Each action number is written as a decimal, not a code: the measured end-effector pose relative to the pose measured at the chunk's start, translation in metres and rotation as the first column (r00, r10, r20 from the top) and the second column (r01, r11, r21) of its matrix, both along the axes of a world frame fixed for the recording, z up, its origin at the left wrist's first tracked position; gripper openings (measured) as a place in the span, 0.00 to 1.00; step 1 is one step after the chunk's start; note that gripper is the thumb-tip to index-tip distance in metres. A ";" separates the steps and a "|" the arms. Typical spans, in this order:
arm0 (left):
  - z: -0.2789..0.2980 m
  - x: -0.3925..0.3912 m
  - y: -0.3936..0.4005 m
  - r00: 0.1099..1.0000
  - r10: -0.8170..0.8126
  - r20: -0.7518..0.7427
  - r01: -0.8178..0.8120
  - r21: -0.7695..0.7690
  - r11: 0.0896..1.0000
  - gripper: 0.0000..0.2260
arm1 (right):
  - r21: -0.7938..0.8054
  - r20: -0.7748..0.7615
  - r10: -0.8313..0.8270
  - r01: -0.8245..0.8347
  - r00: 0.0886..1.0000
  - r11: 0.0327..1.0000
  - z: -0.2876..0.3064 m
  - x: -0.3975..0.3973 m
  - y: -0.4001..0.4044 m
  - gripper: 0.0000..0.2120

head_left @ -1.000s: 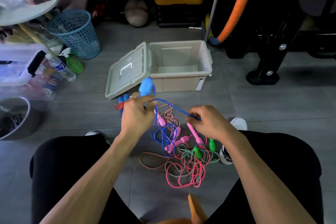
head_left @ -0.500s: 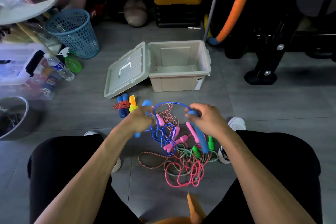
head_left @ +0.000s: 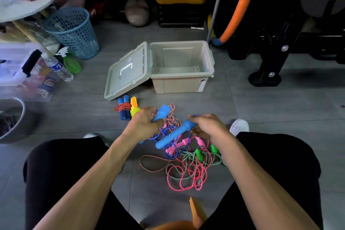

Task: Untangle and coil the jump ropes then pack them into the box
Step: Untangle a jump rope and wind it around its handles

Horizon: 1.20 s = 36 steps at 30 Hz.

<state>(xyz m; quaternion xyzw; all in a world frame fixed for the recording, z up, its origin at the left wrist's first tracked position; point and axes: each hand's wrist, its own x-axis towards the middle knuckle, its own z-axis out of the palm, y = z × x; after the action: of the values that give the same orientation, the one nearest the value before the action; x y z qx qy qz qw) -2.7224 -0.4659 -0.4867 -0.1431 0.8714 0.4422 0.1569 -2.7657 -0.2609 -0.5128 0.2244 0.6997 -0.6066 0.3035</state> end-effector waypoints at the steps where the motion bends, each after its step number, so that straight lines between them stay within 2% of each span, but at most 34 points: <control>1: 0.001 0.001 0.001 1.000 -0.009 -0.015 0.009 0.009 1.000 0.08 | -0.038 0.003 -0.014 0.014 1.000 0.999 0.001 0.001 -0.001 0.11; 4: 0.004 0.005 0.007 0.990 -0.125 -0.064 0.125 0.006 0.992 0.10 | -0.150 -0.036 -0.053 0.047 0.998 0.988 0.008 0.002 -0.004 0.08; 7: 0.000 0.010 0.018 0.977 -0.202 -0.066 0.202 -0.017 0.979 0.12 | -0.137 -0.096 -0.007 -0.006 0.995 0.991 0.010 0.003 -0.005 0.09; 10: -0.004 0.010 0.022 0.964 -0.238 -0.118 0.225 -0.114 0.968 0.22 | -0.141 -0.099 0.019 -0.033 0.995 0.989 0.014 0.007 -0.007 0.10; 12: -0.005 0.010 0.022 0.967 -0.248 -0.066 0.236 -0.146 0.961 0.24 | -0.138 -0.107 0.041 -0.056 0.993 0.989 0.018 0.007 -0.005 0.11; 13: -0.006 0.011 0.022 0.965 -0.259 -0.036 0.247 -0.201 0.948 0.22 | -0.100 -0.121 0.073 -0.086 0.990 0.991 0.021 0.008 -0.005 0.12; 14: -0.007 0.012 0.021 0.961 -0.275 -0.020 0.259 -0.279 0.925 0.19 | 0.011 -0.157 0.142 -0.142 0.977 0.990 0.023 0.008 -0.004 0.14; 16: -0.006 0.013 0.020 0.955 -0.297 -0.016 0.264 -0.411 0.873 0.16 | 0.385 -0.276 0.321 -0.202 0.906 0.901 0.023 0.009 -0.003 0.19; 17: -0.004 0.013 0.020 0.953 -0.304 -0.016 0.265 -0.450 0.853 0.16 | 0.522 -0.352 0.363 -0.141 0.863 0.841 0.021 0.009 -0.004 0.19; 18: -0.003 0.012 0.020 0.950 -0.313 -0.020 0.266 -0.477 0.838 0.15 | 0.564 -0.430 0.364 -0.069 0.826 0.823 0.023 0.011 -0.005 0.18; 20: 0.001 0.012 0.020 0.939 -0.340 -0.046 0.271 -0.506 0.819 0.15 | 0.484 -0.521 0.341 -0.058 0.782 0.873 0.024 0.012 -0.008 0.18; 23: 0.006 0.015 0.019 0.917 -0.389 -0.088 0.294 -0.508 0.809 0.16 | 0.343 -0.491 0.401 -0.252 0.773 0.905 0.029 0.014 -0.014 0.19; 25: 0.009 0.016 0.017 0.900 -0.427 -0.089 0.321 -0.527 0.787 0.18 | 0.307 -0.494 0.422 -0.302 0.760 0.903 0.031 0.018 -0.016 0.19; 27: 0.012 0.018 0.014 0.879 -0.468 -0.094 0.344 -0.556 0.757 0.20 | 0.336 -0.546 0.434 -0.288 0.717 0.897 0.032 0.022 -0.018 0.19; 32: 0.018 0.023 0.012 0.836 -0.527 -0.156 0.321 -0.639 0.699 0.23 | 0.307 -0.631 0.364 -0.211 0.685 0.928 0.030 0.028 -0.025 0.17; 36: 0.018 0.024 0.017 0.854 -0.484 -0.192 0.239 -0.682 0.691 0.26 | 0.283 -0.657 0.320 -0.170 0.683 0.944 0.036 0.025 -0.028 0.16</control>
<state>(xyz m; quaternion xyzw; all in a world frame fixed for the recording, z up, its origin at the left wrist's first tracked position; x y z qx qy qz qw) -2.6985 -0.4493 -0.4685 0.0729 0.9922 0.0987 0.0236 -2.7408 -0.2893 -0.4769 -0.0865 0.8426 -0.5265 0.0733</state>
